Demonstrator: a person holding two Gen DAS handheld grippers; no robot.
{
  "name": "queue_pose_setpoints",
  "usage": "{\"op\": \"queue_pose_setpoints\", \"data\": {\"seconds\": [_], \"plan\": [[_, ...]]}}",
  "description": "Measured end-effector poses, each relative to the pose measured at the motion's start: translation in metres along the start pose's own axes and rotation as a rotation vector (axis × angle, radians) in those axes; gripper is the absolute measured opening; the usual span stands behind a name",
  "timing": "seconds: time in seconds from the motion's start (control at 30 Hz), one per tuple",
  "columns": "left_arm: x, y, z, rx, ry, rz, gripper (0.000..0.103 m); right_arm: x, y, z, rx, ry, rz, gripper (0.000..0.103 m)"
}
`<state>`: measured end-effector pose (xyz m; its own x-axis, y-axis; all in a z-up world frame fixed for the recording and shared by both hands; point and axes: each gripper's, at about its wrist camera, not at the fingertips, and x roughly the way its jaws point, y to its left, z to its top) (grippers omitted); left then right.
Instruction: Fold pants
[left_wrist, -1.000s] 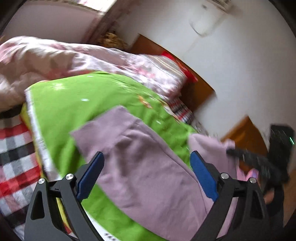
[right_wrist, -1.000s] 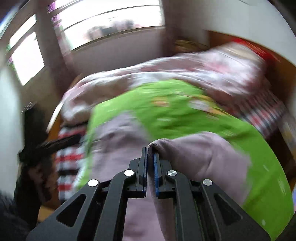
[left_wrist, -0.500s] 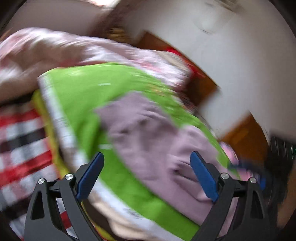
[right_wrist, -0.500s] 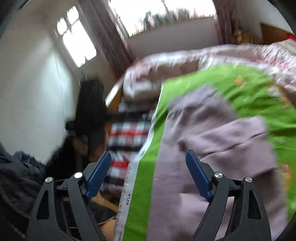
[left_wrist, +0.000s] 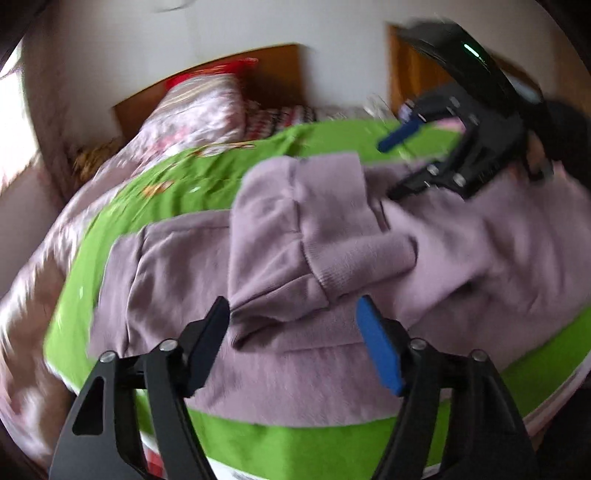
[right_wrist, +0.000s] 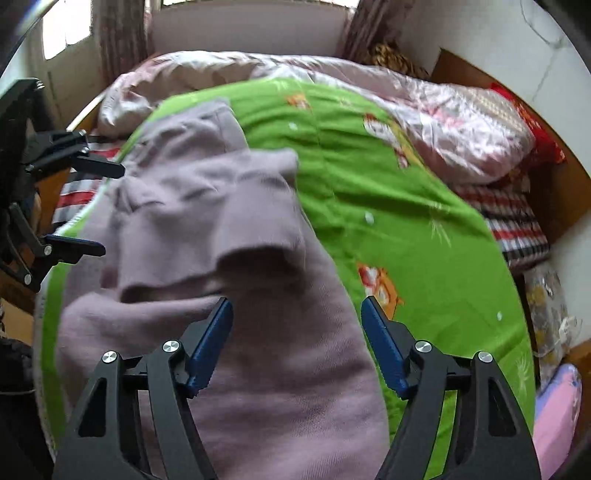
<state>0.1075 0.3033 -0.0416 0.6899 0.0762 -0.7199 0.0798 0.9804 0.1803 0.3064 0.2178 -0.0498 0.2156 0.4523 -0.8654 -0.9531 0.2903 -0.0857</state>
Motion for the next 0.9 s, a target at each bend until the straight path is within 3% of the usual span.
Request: {"op": "queue_pose_setpoints", "data": {"seconds": [0.1,0.2,0.27,0.37,0.43,0.47,0.5,0.53,0.57,0.6,0.67,0.7,0.73,0.77,0.8,0.9], "plan": [[0.01,-0.01,0.005,0.139,0.019,0.017,0.068,0.007,-0.005,-0.005,0.051,0.007,0.022,0.071],[0.017,-0.026,0.008,0.306,0.029,0.031,0.059,0.01,-0.01,-0.008,0.088,0.005,0.04,0.071],[0.021,-0.032,0.01,0.381,0.039,-0.004,0.034,0.011,-0.013,-0.008,0.101,0.006,0.047,0.071],[0.027,-0.03,0.012,0.37,0.041,-0.039,0.015,0.011,-0.015,-0.008,0.11,0.003,0.051,0.071],[0.023,-0.016,0.014,0.26,0.005,-0.102,0.014,0.008,-0.019,-0.008,0.125,-0.009,0.062,0.071],[0.017,0.003,0.014,0.131,-0.034,-0.166,0.013,0.006,-0.02,-0.007,0.131,-0.016,0.065,0.071],[0.009,0.035,0.012,-0.075,-0.101,-0.261,0.013,0.002,-0.024,-0.005,0.142,-0.033,0.076,0.071],[0.005,0.056,0.007,-0.2,-0.141,-0.317,0.013,0.0,-0.026,-0.003,0.149,-0.046,0.089,0.071],[0.002,0.094,-0.006,-0.437,-0.213,-0.416,0.013,-0.003,-0.028,0.001,0.154,-0.061,0.101,0.071],[0.004,0.129,-0.026,-0.667,-0.277,-0.495,0.014,-0.005,-0.03,0.006,0.156,-0.076,0.111,0.071],[0.021,0.177,-0.071,-1.019,-0.335,-0.584,0.016,-0.003,-0.032,0.02,0.155,-0.088,0.128,0.071],[0.028,0.187,-0.084,-1.09,-0.321,-0.557,0.017,0.001,-0.032,0.029,0.154,-0.091,0.148,0.071],[0.035,0.192,-0.093,-1.13,-0.288,-0.529,0.024,0.005,-0.03,0.038,0.15,-0.093,0.166,0.071],[0.043,0.193,-0.1,-1.158,-0.26,-0.538,0.041,0.01,-0.029,0.046,0.147,-0.093,0.189,0.071],[0.047,0.192,-0.103,-1.173,-0.248,-0.553,0.048,0.016,-0.028,0.055,0.146,-0.093,0.223,0.071],[0.048,0.189,-0.103,-1.15,-0.25,-0.553,0.055,0.038,-0.027,0.077,0.166,-0.086,0.298,0.071]]}}
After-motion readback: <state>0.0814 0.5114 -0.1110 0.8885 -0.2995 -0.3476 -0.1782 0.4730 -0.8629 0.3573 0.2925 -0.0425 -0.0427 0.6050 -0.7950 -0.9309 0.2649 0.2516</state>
